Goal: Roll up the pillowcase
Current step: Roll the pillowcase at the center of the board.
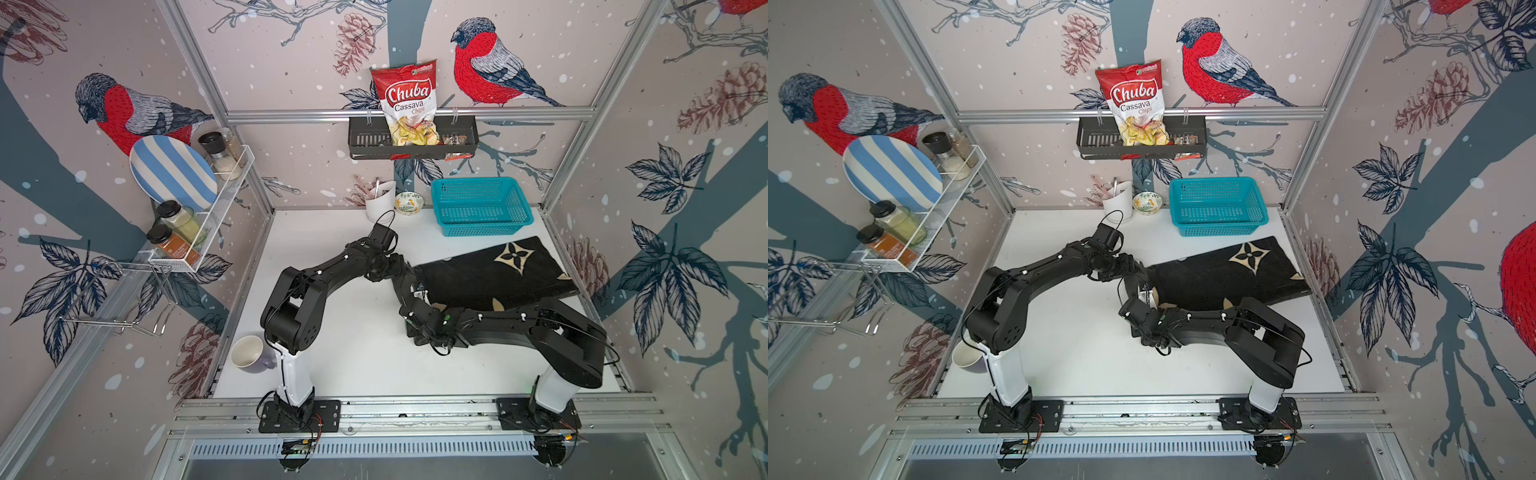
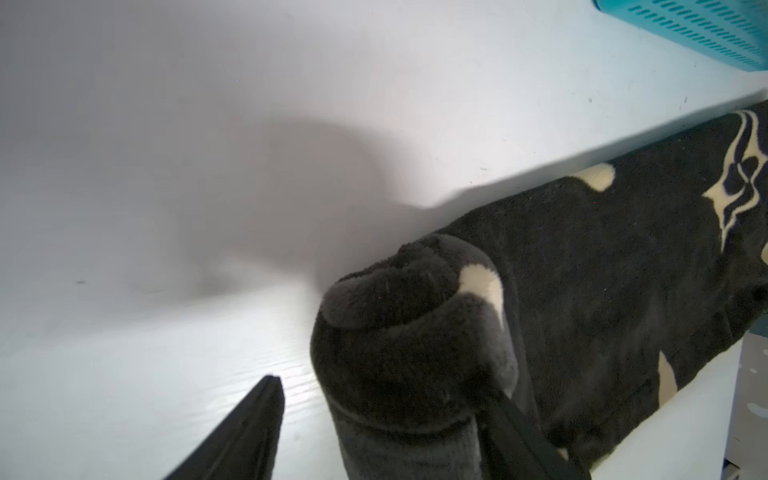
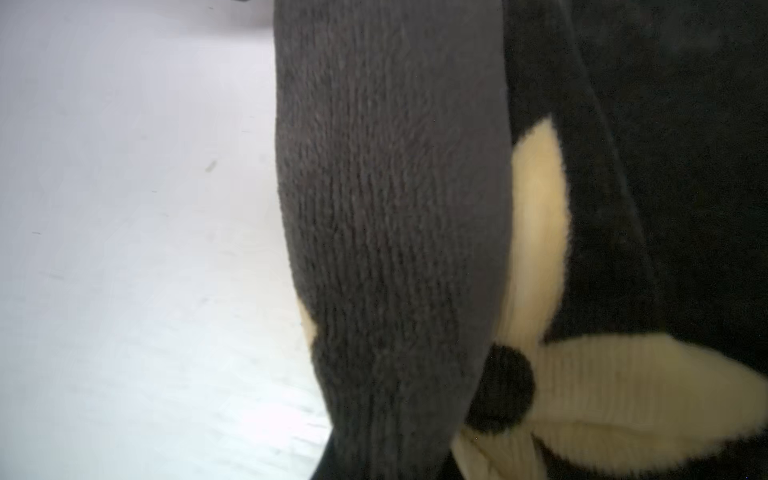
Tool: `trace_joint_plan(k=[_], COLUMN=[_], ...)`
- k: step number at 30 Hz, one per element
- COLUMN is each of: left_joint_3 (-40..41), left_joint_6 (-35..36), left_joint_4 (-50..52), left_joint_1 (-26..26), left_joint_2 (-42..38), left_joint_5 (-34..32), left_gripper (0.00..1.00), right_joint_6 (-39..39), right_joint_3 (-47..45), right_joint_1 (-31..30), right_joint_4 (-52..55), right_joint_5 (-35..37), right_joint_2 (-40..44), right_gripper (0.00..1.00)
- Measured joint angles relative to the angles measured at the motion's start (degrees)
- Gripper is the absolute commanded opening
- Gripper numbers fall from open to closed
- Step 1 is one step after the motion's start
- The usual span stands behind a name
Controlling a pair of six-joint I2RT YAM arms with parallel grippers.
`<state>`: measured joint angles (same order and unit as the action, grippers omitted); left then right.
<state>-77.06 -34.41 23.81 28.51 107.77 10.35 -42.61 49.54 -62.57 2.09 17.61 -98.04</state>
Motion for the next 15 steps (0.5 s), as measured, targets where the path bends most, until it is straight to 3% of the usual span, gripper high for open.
trace_joint_plan(k=[9,15], left_joint_3=[5.4,3.3], left_joint_6=[-0.2,-1.4], left_joint_4=[-1.7,-5.4], left_joint_1=[0.3,3.6], left_joint_2=[-3.6,-0.7], left_joint_5=[1.6,3.7], left_gripper=[0.74,0.74], right_joint_6=[-8.9,-14.0], right_joint_3=[-18.5,-25.5], right_joint_1=[14.0,22.3], right_joint_4=[-25.3,-37.1], right_joint_5=[-23.5,-35.9], right_joint_2=[7.1,7.3], right_gripper=[0.0,0.0])
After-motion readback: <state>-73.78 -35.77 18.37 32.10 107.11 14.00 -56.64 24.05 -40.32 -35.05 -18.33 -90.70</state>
